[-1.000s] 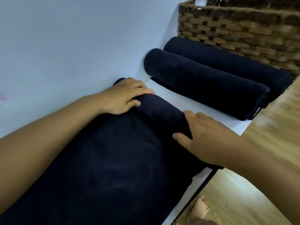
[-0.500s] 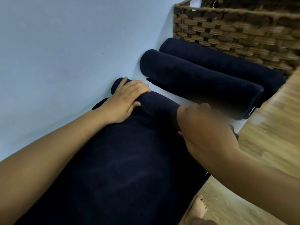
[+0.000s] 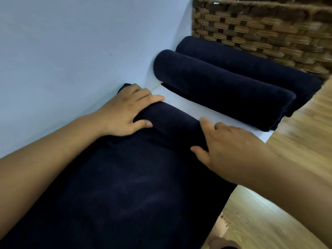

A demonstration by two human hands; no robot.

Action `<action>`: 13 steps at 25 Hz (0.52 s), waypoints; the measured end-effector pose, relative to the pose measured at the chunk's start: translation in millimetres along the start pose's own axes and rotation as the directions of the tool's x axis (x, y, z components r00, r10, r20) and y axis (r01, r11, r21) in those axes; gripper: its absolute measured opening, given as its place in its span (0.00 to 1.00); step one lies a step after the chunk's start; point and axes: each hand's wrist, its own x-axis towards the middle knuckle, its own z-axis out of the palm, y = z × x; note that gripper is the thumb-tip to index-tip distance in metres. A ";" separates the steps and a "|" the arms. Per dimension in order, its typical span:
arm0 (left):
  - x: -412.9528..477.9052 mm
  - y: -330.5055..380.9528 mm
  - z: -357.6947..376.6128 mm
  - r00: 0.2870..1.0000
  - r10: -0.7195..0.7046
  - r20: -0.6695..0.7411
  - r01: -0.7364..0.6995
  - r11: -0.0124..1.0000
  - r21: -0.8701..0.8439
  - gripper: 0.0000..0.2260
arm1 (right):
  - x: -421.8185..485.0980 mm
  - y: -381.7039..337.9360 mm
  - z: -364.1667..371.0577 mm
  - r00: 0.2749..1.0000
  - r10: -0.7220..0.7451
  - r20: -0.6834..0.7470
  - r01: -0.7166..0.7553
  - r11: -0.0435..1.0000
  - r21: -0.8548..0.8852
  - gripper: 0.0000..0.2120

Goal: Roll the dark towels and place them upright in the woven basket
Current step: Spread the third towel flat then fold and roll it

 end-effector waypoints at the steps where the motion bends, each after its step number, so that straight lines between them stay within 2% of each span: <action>1: 12.3 -1.3 -8.5 0.994 -0.001 0.112 0.001 1.000 0.007 0.31 | -2.0 -3.2 -0.6 0.999 -0.038 -0.030 0.037 0.998 -0.044 0.29; 3: 38.0 -4.4 -18.3 0.946 -0.004 0.325 0.018 0.999 -0.038 0.31 | -3.1 -5.9 0.5 0.995 -0.076 -0.063 0.068 0.991 -0.113 0.27; 4: 49.1 -4.9 -17.8 0.926 0.007 0.378 0.018 0.998 -0.062 0.29 | -2.8 -6.3 2.8 0.995 -0.065 -0.077 0.054 0.988 -0.143 0.27; 6: 61.1 -3.9 -8.5 0.952 0.029 0.305 -0.013 0.998 -0.055 0.24 | 1.7 -4.9 7.4 0.993 0.006 -0.117 -0.031 0.978 -0.208 0.26; 8: 57.6 -3.4 8.7 0.995 0.023 0.098 -0.028 0.998 0.049 0.24 | 6.5 -5.6 10.8 0.985 0.057 -0.163 -0.101 0.956 -0.276 0.25; 10: 44.2 -3.7 23.7 0.998 0.014 -0.061 -0.008 0.996 0.092 0.24 | 7.0 -8.3 17.6 0.969 0.062 -0.239 -0.139 0.937 -0.320 0.25; 13: 20.3 -5.5 22.8 0.999 0.023 -0.033 -0.023 1.000 0.022 0.29 | 2.2 -7.3 22.4 0.953 -0.013 -0.302 -0.085 0.948 -0.308 0.30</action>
